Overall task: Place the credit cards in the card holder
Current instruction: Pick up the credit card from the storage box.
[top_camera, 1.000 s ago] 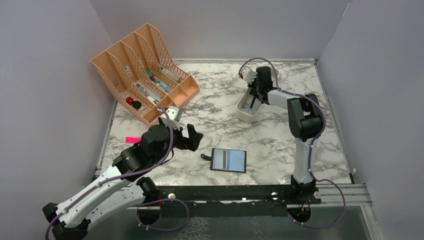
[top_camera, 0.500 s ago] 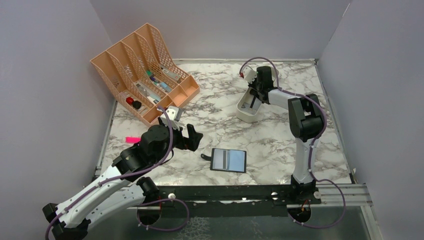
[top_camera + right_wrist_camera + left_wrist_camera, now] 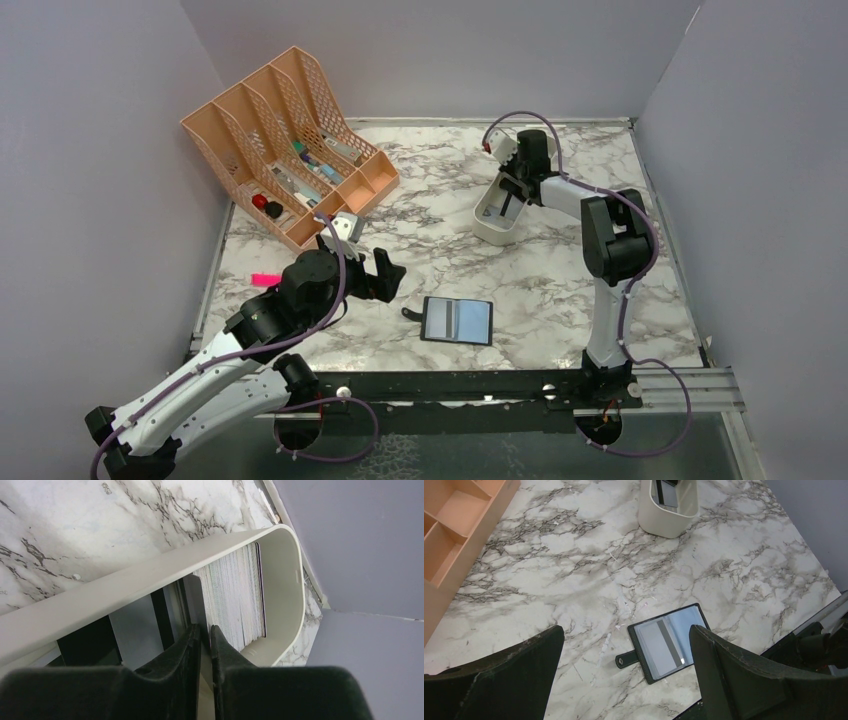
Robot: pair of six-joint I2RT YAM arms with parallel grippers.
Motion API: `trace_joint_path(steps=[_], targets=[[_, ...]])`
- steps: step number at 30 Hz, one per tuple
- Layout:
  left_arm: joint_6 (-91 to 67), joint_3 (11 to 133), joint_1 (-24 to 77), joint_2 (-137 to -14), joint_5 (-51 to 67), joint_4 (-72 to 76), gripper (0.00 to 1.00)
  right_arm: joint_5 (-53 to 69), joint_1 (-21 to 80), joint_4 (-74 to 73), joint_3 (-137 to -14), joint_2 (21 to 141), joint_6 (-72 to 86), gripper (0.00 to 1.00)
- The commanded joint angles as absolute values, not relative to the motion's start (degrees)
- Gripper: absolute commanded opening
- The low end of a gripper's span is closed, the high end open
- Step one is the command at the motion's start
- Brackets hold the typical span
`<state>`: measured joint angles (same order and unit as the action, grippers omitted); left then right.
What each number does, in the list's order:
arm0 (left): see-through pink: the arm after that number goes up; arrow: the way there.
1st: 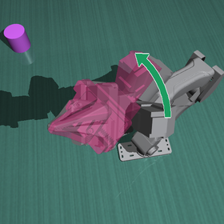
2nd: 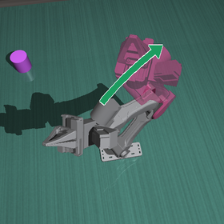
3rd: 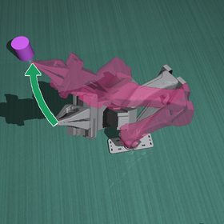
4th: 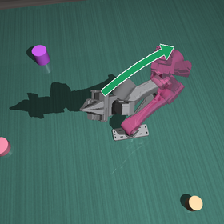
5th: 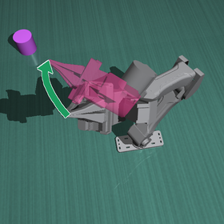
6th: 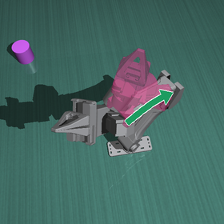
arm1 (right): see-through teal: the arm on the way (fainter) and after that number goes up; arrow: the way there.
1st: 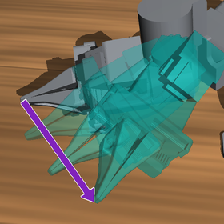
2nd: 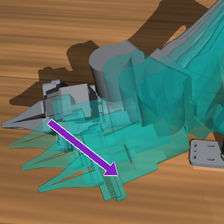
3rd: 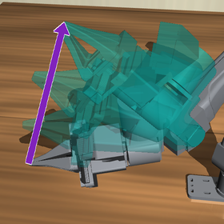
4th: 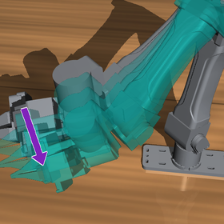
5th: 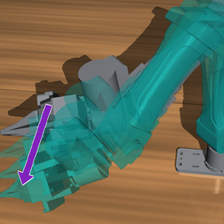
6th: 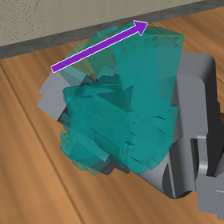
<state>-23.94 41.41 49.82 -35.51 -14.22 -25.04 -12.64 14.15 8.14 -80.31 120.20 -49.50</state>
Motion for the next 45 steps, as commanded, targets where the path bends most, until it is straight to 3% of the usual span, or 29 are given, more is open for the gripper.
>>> trace_joint_path(steps=[1, 16, 25, 37, 41, 45], targets=[[-24.0, 40.6, 49.6, -34.7, -15.4, -24.8, 0.99, -11.2, 13.5, 6.5, -82.1, 117.0, -48.6, 0.14], [-23.9, 40.5, 49.6, -34.8, -15.2, -24.7, 0.99, -12.4, 13.5, 5.7, -83.6, 117.0, -48.5, 0.24], [-24.0, 40.5, 49.6, -34.8, -15.1, -24.7, 0.99, -10.0, 13.5, 2.9, -83.9, 116.1, -48.4, 0.12], [-23.5, 40.6, 49.6, -36.3, -14.9, -24.6, 0.99, -6.9, 13.5, -3.6, -84.7, 111.4, -44.2, 0.13], [-23.3, 40.8, 49.6, -36.9, -14.7, -24.7, 0.99, -4.8, 13.8, -6.8, -84.8, 109.2, -42.1, 0.02], [-24.1, 40.7, 49.6, -37.4, -15.7, -24.7, 0.99, 0.0, 14.8, -10.9, -85.2, 105.5, -38.4, 0.01]])
